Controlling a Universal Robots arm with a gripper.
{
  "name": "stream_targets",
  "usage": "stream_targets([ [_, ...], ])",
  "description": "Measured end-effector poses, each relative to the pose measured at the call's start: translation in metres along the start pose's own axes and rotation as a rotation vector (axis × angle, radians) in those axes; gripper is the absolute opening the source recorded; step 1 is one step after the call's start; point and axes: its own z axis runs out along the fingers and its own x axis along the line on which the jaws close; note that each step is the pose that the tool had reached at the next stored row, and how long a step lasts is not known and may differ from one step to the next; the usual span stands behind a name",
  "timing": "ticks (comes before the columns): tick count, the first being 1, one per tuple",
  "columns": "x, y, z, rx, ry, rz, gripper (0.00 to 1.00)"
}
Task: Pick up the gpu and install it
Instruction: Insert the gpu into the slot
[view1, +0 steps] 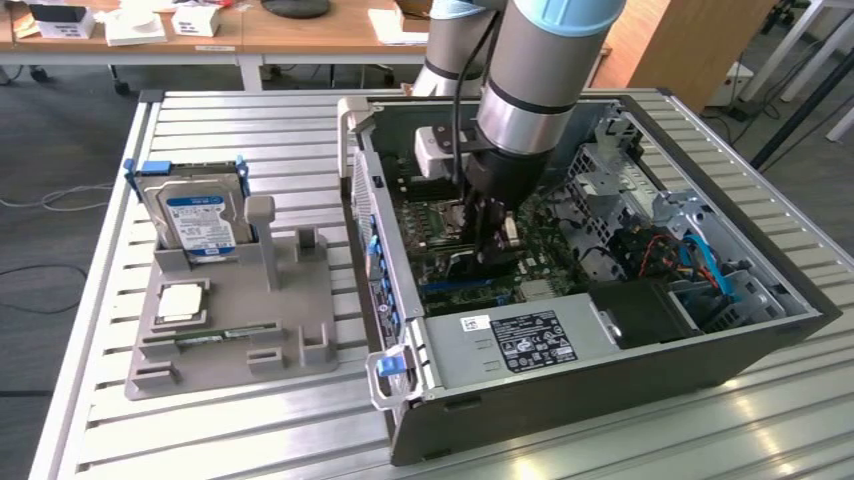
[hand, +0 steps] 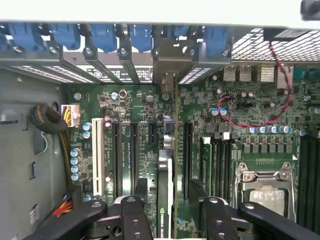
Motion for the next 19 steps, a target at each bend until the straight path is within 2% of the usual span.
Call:
stream_targets([
  [15,-0.001,0.0,-0.0208,0.0,-0.0007,0.0,0.46],
  [19,-0.001,0.0,-0.0231,0.0001,-0.0011,0.0,0.46],
])
